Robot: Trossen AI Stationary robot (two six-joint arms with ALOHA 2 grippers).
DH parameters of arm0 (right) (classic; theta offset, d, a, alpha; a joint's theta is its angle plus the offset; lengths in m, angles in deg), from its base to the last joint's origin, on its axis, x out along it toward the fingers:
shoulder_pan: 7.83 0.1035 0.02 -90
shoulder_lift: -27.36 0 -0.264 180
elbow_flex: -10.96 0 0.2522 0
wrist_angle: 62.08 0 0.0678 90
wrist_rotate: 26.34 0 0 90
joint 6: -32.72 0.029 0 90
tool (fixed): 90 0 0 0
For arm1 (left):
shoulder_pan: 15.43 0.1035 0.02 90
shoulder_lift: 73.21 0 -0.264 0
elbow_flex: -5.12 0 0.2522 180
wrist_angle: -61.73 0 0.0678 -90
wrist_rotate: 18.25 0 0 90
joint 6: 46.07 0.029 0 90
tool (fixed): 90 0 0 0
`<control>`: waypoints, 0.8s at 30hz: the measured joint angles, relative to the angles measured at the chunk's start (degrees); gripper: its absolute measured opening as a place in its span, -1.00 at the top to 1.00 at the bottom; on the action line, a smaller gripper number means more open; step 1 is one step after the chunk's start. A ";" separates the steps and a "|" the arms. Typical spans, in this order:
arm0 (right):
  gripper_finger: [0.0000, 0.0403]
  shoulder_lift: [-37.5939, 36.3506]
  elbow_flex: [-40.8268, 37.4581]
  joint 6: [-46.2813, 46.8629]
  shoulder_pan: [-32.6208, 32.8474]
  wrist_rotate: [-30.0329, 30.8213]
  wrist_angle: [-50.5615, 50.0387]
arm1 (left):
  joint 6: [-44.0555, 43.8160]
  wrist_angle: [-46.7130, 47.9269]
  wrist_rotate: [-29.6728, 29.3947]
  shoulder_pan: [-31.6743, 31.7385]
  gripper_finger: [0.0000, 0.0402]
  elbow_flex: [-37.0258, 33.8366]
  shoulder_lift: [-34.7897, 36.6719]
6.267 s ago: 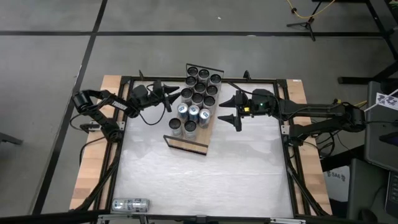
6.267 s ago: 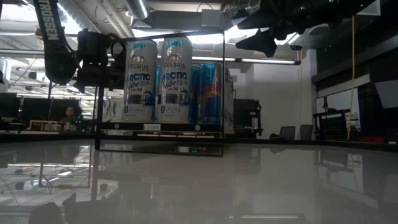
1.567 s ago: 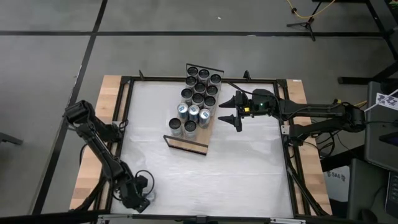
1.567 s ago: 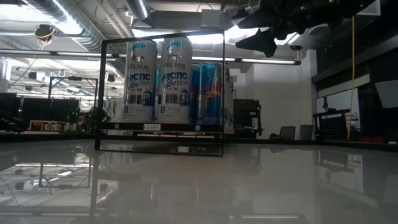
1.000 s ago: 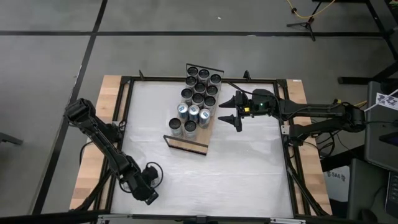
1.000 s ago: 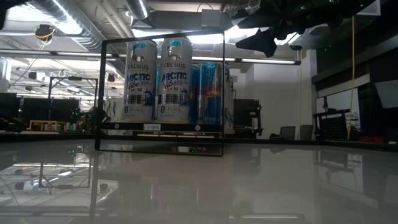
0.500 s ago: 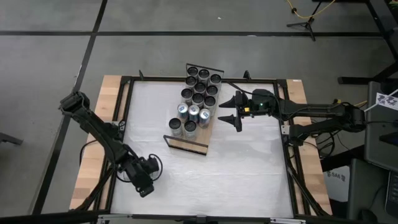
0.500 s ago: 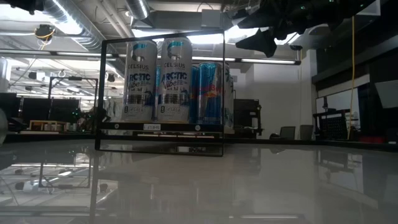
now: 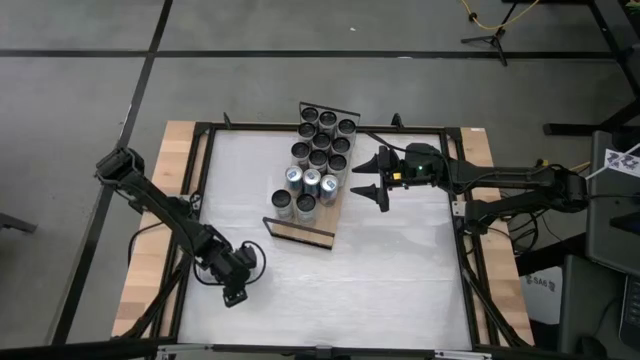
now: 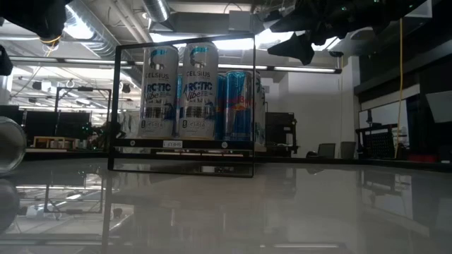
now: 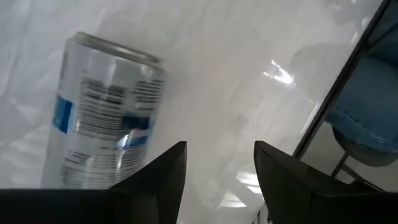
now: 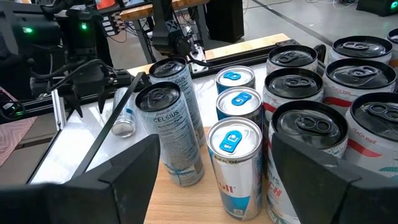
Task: Place canned beverage on shelf
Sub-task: Move the blue soda can to the top right of the table
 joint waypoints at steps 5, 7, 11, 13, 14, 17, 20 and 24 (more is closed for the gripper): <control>-0.51 0.00 0.00 0.00 0.00 0.00 0.01 | 1.87 0.17 0.74 0.16 -0.05 0.00 0.00; -0.51 0.00 0.00 0.00 0.02 0.00 0.00 | 2.27 0.19 0.85 0.15 -0.17 0.00 0.00; -0.51 0.00 0.00 0.00 -0.01 0.00 0.00 | 3.04 1.68 0.65 0.17 -0.41 0.00 0.00; -0.51 0.00 0.00 0.00 0.01 0.00 0.01 | 2.36 4.23 1.58 0.57 -0.50 0.00 0.00; -0.51 0.00 0.00 0.00 0.00 0.00 0.00 | 1.65 5.29 2.01 0.83 -0.53 0.00 0.00; -0.51 0.00 0.00 0.00 0.00 0.00 0.00 | 2.30 5.56 -0.46 0.89 -0.58 0.00 0.32; -0.51 0.00 0.00 0.02 -0.01 0.00 0.00 | 4.25 5.43 -3.28 0.59 -0.59 0.00 2.49; -0.51 0.00 0.00 0.02 -0.01 0.00 0.02 | 4.40 6.45 -4.04 0.69 -0.59 0.00 6.49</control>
